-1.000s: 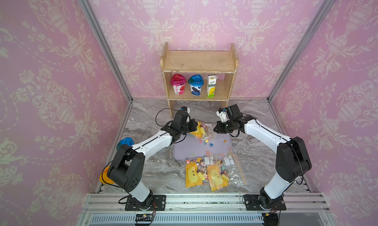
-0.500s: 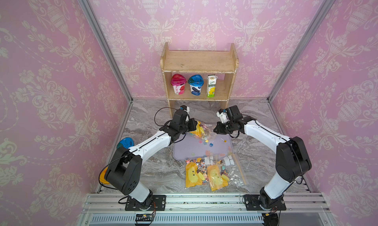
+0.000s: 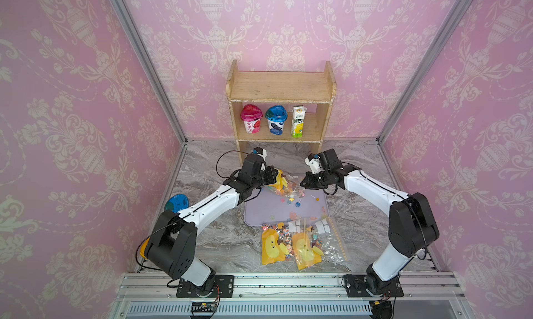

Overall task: Pour candies out of the ziploc bag
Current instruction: 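Pour the candies out of the ziploc bag onto the tray.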

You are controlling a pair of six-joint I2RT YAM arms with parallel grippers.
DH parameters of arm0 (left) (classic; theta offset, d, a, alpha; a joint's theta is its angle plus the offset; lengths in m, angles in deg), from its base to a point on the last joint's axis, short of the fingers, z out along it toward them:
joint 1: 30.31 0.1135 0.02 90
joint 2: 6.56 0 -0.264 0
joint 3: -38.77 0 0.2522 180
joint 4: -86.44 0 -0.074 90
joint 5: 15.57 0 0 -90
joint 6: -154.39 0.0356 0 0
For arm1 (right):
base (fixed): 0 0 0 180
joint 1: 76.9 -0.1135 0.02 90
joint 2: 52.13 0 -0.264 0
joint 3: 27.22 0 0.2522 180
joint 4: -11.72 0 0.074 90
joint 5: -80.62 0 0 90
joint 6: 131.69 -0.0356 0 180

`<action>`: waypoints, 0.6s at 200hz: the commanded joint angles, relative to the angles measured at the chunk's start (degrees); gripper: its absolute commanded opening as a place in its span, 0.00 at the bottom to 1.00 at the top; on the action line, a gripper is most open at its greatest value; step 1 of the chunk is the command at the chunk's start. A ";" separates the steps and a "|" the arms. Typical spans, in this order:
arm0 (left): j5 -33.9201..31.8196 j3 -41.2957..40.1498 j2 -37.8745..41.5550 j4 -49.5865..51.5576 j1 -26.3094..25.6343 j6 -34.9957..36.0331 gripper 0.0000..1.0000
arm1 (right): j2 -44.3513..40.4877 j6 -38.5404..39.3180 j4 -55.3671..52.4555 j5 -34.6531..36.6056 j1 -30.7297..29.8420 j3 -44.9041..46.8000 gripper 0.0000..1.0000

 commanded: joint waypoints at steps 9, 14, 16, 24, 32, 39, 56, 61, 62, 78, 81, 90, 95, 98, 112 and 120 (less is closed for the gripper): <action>-2.55 2.75 3.77 -1.77 0.69 2.22 0.00 | 1.31 -0.98 -0.32 -0.65 0.44 -0.10 0.00; -2.51 2.75 3.85 -1.65 0.69 2.33 0.00 | 1.28 -0.98 -0.27 -0.63 0.37 -0.18 0.00; -2.59 2.75 3.85 -1.57 0.69 2.43 0.00 | 1.28 -1.07 -0.30 -0.66 0.43 -0.17 0.00; -2.72 2.71 4.02 -1.57 0.69 2.53 0.00 | 1.30 -1.07 -0.22 -0.77 0.36 -0.18 0.00; -2.84 2.58 4.12 -1.44 0.73 2.55 0.00 | 1.37 -1.01 -0.30 -0.79 0.40 -0.27 0.00; -2.94 2.51 4.20 -1.44 0.78 2.62 0.00 | 1.39 -0.98 -0.31 -0.78 0.40 -0.34 0.00; -3.03 2.41 4.37 -1.40 0.87 2.56 0.00 | 1.40 -0.90 -0.40 -0.79 0.36 -0.25 0.00; -3.16 2.40 4.45 -1.44 0.87 2.58 0.00 | 1.36 -0.89 -0.32 -0.78 0.40 -0.16 0.00; -3.18 2.35 4.46 -1.45 0.87 2.58 0.00 | 1.36 -0.89 -0.31 -0.74 0.42 -0.12 0.00; -3.38 2.33 4.73 -1.47 0.95 2.72 0.00 | 1.10 -0.91 -0.31 -0.79 0.39 0.03 0.00; -3.38 2.33 4.84 -1.42 1.00 2.70 0.00 | 1.09 -0.85 -0.36 -0.82 0.42 0.02 0.00; -3.38 2.40 4.91 -1.25 1.04 2.89 0.00 | 0.91 -0.72 -0.58 -0.81 0.40 -0.05 0.00; -3.38 2.46 4.99 -1.20 1.09 2.95 0.00 | 0.76 -0.72 -0.66 -0.91 0.38 -0.01 0.00; -3.38 2.48 5.00 -1.12 1.11 2.96 0.00 | 0.63 -0.64 -0.72 -0.88 0.37 -0.04 0.00; -3.46 2.49 5.30 -0.94 1.04 3.06 0.00 | -0.08 -0.59 -0.84 -0.79 0.37 0.13 0.00; -3.51 2.36 5.46 -0.93 1.05 3.06 0.00 | -0.48 -0.54 -0.84 -0.89 0.38 0.34 0.00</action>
